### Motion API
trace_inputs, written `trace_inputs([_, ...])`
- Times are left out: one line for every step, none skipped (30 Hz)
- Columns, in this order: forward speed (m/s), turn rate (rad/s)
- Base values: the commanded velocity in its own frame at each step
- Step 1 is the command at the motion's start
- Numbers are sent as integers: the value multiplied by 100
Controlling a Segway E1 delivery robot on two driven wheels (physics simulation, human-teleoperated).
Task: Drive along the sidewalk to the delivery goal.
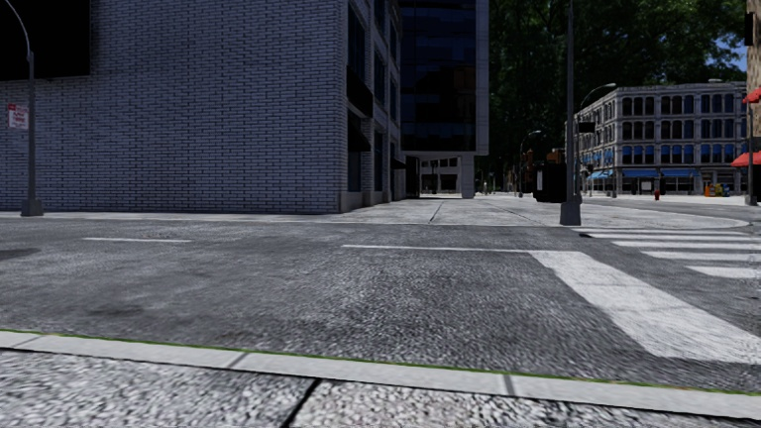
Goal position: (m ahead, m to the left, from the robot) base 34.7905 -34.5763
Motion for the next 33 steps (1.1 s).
trace_inputs([0, -38])
trace_inputs([0, -38])
trace_inputs([0, -38])
trace_inputs([0, -38])
trace_inputs([0, -38])
trace_inputs([0, -38])
trace_inputs([0, -38])
trace_inputs([0, -38])
trace_inputs([0, -38])
trace_inputs([0, -38])
trace_inputs([0, -38])
trace_inputs([0, -40])
trace_inputs([0, -44])
trace_inputs([0, -46])
trace_inputs([0, -47])
trace_inputs([0, -47])
trace_inputs([0, -48])
trace_inputs([0, -48])
trace_inputs([0, -48])
trace_inputs([0, -48])
trace_inputs([0, -48])
trace_inputs([0, -48])
trace_inputs([0, -48])
trace_inputs([0, -48])
trace_inputs([0, -48])
trace_inputs([0, -51])
trace_inputs([0, -53])
trace_inputs([0, -54])
trace_inputs([0, -54])
trace_inputs([0, -54])
trace_inputs([0, -54])
trace_inputs([0, -54])
trace_inputs([0, -55])
